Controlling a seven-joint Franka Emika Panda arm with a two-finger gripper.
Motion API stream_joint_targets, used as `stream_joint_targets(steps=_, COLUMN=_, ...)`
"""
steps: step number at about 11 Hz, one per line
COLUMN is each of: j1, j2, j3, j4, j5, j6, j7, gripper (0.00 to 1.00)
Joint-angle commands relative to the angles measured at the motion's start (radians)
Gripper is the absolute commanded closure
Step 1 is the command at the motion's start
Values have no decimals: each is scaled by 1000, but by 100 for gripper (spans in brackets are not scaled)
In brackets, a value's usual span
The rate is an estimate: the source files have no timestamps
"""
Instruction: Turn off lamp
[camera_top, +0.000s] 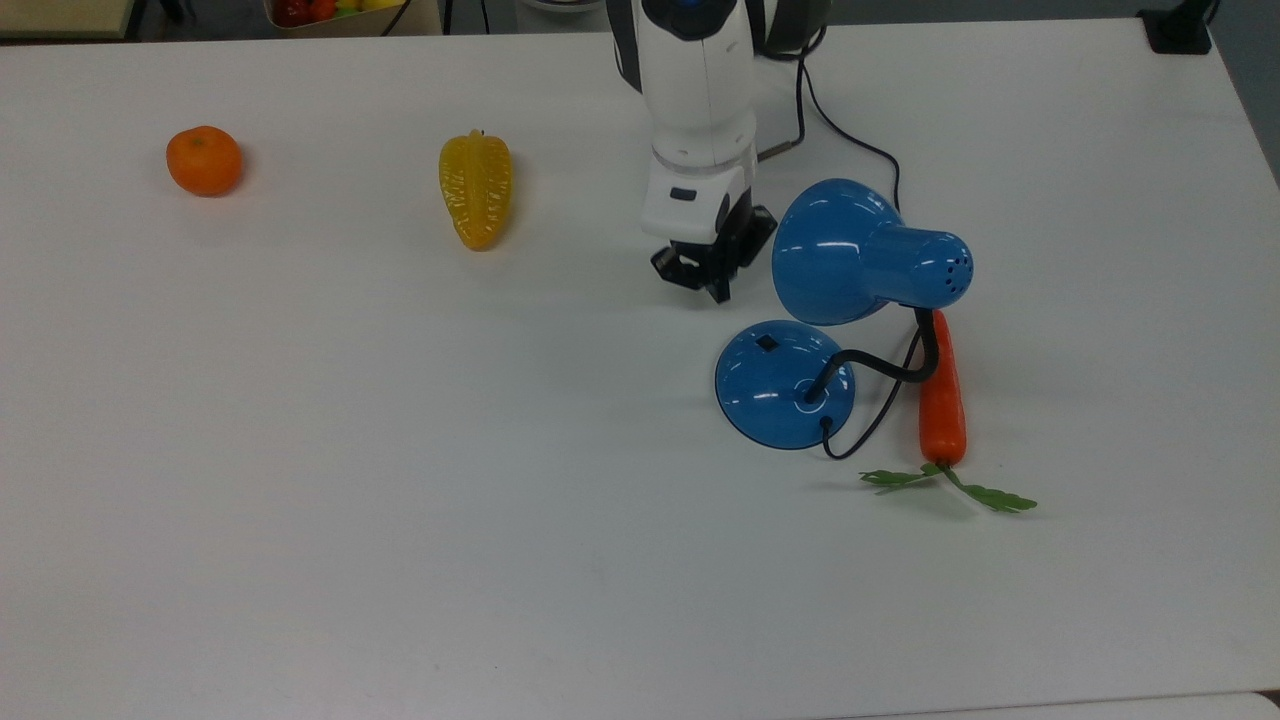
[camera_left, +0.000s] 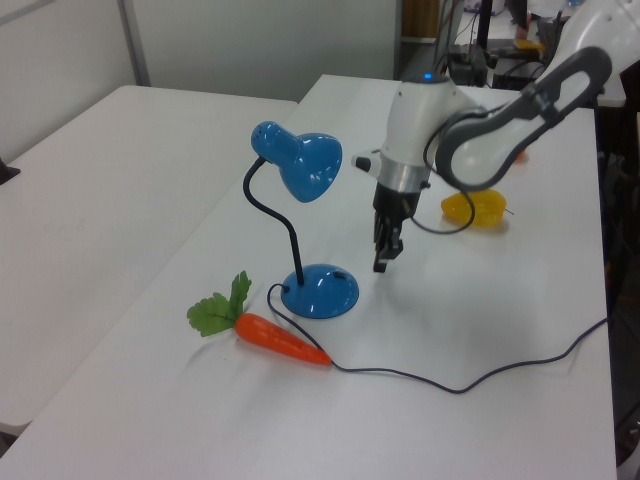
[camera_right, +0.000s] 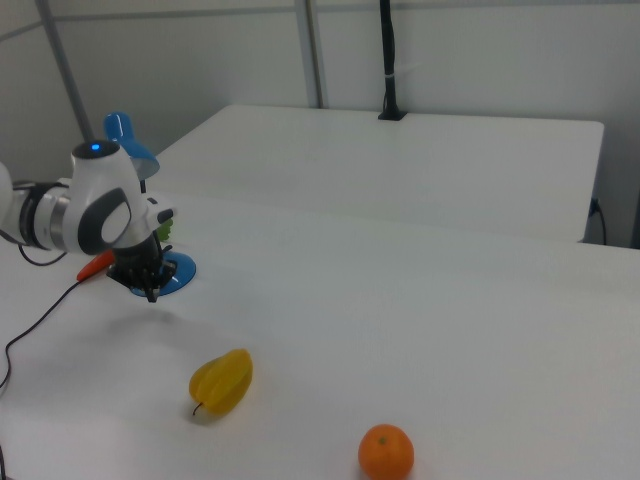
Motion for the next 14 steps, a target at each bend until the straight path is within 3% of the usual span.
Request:
stream_joint_targets(steps=1, j1=-44, j2=-177, j3=-3, j4=-19, j5=-12, j6=-286, j7=12, gripper=74)
stream_joint_targets(steps=2, j1=-58, j2=-211, j3=-3, j4=-19, j5=-12, j6=-338, j7=12, gripper=48)
stream_joint_targets(steps=3, j1=-74, j2=-243, j3=-6, j4=-19, j5=-12, j6=-386, j7=12, gripper=4)
stream_joint_targets(steps=5, j1=-101, j2=-301, j3=-17, j4=29, j5=-12, j6=-543, j7=16, gripper=0)
stream_joint_targets(steps=7, j1=-123, j2=-317, j3=-37, j4=174, j5=-13, j6=-778, j7=25, gripper=0)
stream_joint_targets(steps=9, j1=-123, j2=-318, j3=-92, j4=307, j5=-13, j6=-929, j7=125, gripper=0)
stream_joint_targets(steps=11, j1=-123, j2=-341, j3=-115, j4=369, j5=-12, j6=-963, j7=205, gripper=0)
stream_joint_targets(steps=14, j1=-108, j2=-352, j3=-140, j4=391, j5=-13, j6=-919, j7=204, gripper=0)
